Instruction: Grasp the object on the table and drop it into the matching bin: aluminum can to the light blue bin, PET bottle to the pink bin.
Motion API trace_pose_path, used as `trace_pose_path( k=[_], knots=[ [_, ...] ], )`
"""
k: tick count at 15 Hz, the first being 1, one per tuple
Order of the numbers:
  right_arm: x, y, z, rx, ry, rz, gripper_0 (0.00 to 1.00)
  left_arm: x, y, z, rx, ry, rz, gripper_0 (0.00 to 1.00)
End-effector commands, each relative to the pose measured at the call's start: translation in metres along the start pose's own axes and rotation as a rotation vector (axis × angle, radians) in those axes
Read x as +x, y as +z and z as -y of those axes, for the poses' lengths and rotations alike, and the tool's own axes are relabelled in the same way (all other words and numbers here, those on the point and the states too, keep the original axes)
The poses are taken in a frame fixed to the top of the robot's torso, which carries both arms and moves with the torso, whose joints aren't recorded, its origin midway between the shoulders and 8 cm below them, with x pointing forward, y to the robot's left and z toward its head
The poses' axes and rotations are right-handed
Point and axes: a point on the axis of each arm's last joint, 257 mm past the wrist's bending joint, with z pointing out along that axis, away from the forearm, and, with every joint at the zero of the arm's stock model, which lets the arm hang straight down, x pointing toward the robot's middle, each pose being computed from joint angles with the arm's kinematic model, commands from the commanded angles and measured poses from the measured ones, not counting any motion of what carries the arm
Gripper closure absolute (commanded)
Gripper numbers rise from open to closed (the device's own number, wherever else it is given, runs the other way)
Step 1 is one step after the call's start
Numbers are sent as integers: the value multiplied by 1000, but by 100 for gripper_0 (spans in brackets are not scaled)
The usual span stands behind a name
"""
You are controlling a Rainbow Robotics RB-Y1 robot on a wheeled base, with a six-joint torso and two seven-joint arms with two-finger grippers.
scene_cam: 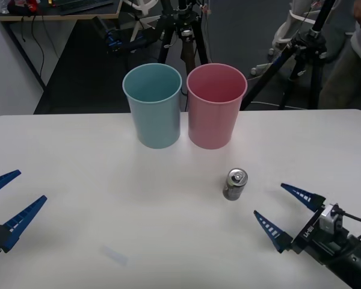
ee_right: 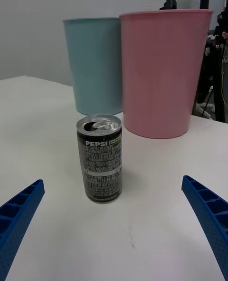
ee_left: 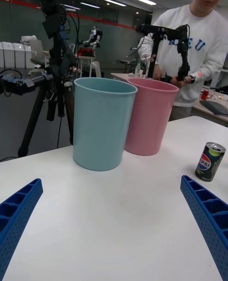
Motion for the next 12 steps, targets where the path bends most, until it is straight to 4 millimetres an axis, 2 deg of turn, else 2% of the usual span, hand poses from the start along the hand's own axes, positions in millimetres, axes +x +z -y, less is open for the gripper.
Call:
trace_pose_path(
  k=[1,6,12],
  knots=[
    [2,17,-1,4,7,18,0,0,0,0,0,0,0,0],
    [7,49,-8,-14,4,25,0,0,0,0,0,0,0,0],
    [12,73,-16,-13,-20,2,0,0,0,0,0,0,0,0]
  ],
)
